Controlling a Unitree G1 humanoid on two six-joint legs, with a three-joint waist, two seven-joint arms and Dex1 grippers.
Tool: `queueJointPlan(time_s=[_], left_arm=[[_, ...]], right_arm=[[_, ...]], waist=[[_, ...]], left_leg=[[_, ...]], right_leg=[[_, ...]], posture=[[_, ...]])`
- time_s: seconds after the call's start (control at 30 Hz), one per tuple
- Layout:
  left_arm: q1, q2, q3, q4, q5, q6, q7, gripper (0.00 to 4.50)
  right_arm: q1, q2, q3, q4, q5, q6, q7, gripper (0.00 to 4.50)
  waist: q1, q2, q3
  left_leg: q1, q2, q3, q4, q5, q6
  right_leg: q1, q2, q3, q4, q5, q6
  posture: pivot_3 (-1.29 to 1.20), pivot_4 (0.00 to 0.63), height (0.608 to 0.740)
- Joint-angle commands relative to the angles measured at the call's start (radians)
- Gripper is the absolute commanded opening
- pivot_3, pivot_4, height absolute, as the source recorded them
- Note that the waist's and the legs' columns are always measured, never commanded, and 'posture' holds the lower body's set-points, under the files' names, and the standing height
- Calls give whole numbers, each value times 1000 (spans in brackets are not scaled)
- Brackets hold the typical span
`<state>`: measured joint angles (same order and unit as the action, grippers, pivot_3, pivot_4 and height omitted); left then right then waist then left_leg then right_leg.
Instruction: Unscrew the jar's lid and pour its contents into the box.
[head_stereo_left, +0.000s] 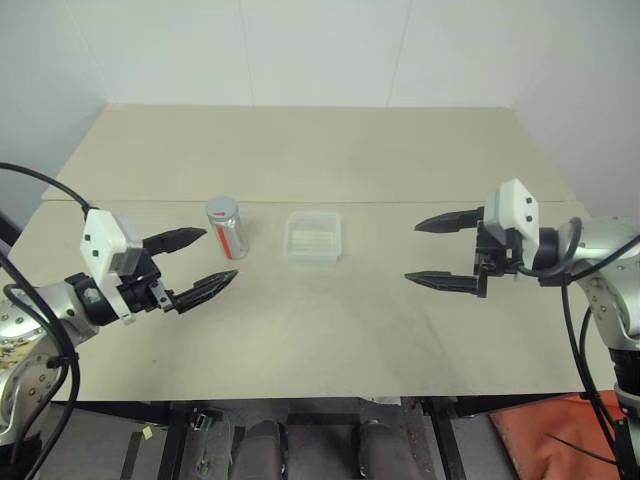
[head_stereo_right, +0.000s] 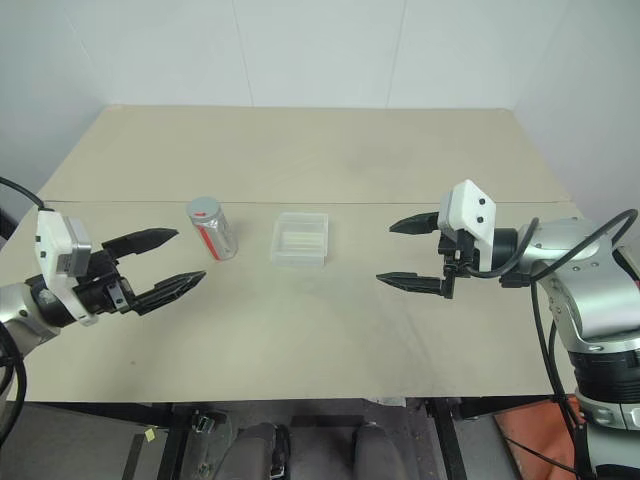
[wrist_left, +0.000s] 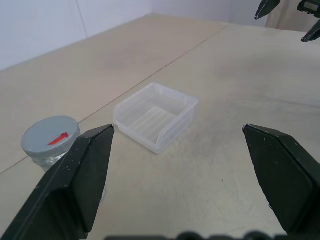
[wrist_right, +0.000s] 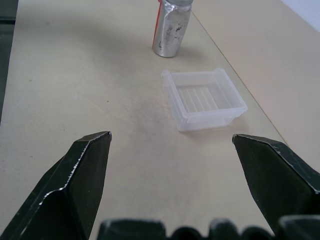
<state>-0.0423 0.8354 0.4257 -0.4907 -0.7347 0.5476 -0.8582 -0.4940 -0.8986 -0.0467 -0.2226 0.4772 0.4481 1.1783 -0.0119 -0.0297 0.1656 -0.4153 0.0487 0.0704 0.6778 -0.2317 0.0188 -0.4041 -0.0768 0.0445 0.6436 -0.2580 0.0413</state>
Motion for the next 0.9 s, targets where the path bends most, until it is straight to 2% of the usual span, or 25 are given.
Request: queueJointPlan(time_s=[0.03,0.23,0.37,0.67,0.9], left_arm=[[-26,20,14,-3,-10,-12,-14,4453],[-29,23,16,-8,-8,-3,-17,4453],[-18,-12,1,-4,29,6,60,4453],[5,-299,-137,86,298,-149,364,4453],[-73,-552,-231,223,479,-275,626,4453]], right_arm=[[-13,-8,-31,-2,7,-12,-1,4500],[-4,-11,-37,0,2,-15,-8,4500],[3,-4,-31,-8,-5,-7,-28,4500],[-15,-1,-13,0,-3,-12,-21,4500],[-29,10,-16,4,-5,-27,-21,4500]], waist=[[0,0,0],[0,0,0],[0,0,0],[1,0,0],[10,0,0]], left_leg=[[0,0,0,0,0,0],[0,0,0,0,0,0],[0,0,0,0,0,0],[0,0,-1,0,0,0],[-1,-1,-4,1,0,0]], right_leg=[[0,0,0,0,0,0],[0,0,0,0,0,0],[0,0,0,0,0,0],[1,0,0,0,0,0],[1,-1,0,0,0,0]], posture=[[0,150,740],[0,150,740],[0,150,740],[0,150,740],[0,150,740]])
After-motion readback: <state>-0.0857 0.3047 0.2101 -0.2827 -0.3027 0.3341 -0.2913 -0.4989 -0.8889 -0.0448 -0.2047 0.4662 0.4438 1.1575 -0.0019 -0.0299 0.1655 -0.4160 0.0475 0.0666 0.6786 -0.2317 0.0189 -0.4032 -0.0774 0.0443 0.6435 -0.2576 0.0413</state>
